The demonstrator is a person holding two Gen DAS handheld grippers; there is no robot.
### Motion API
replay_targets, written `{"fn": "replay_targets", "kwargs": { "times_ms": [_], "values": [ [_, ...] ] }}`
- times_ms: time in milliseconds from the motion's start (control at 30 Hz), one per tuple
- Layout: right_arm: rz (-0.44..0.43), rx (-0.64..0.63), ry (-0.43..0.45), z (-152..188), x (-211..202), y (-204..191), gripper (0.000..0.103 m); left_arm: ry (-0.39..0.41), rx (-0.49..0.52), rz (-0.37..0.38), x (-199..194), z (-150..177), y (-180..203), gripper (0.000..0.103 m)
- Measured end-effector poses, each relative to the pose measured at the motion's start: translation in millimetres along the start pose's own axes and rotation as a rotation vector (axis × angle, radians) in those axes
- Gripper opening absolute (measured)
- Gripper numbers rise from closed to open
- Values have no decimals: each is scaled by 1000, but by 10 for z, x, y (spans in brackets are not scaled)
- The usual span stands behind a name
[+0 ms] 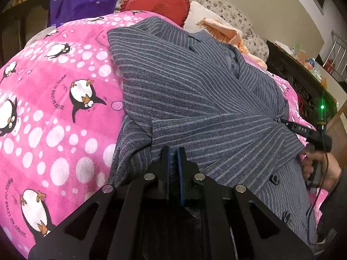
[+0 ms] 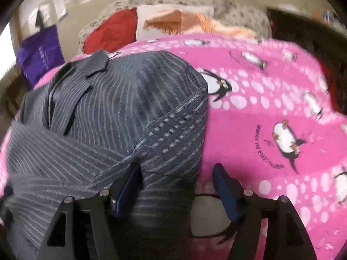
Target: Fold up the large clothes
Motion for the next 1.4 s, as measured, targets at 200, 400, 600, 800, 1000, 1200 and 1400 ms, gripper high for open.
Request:
{"fn": "replay_targets", "kwargs": {
  "times_ms": [200,400,600,800,1000,1200,1400],
  "values": [
    [77,18,70,-150,-414,165,45,-1,-2,-1,5,0,3,6],
    [-56,-114,150,156,-1106,-342,39,-1,-10,8,6,4,-3,6],
    [-104,-218,45,740,-716,-916,39,2,-37,43,-19,9,-54,6],
    [-131,-118,48,812,-662,-815,42,3,-69,83,-32,8,-94,6],
    [-86,-102,65,1034,-1138,-831,42,18,-99,124,-82,12,-133,6],
    [-154,-159,-15,1741,-1653,-842,42,-14,-90,94,-340,159,-211,7],
    [-167,-198,-95,2367,-1808,-706,44,-110,22,8,-860,450,-438,6]
  ]
}}
Point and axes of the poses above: each gripper's, at about its wrist camera, not at the fingertips, and x roughly the way its jaws point, y to its right, z to its underside, the point moved 6 cm from there along x, roughly the way its jaws point, and after that the axes turned 2 degrees about z, right-handed, at the moved point
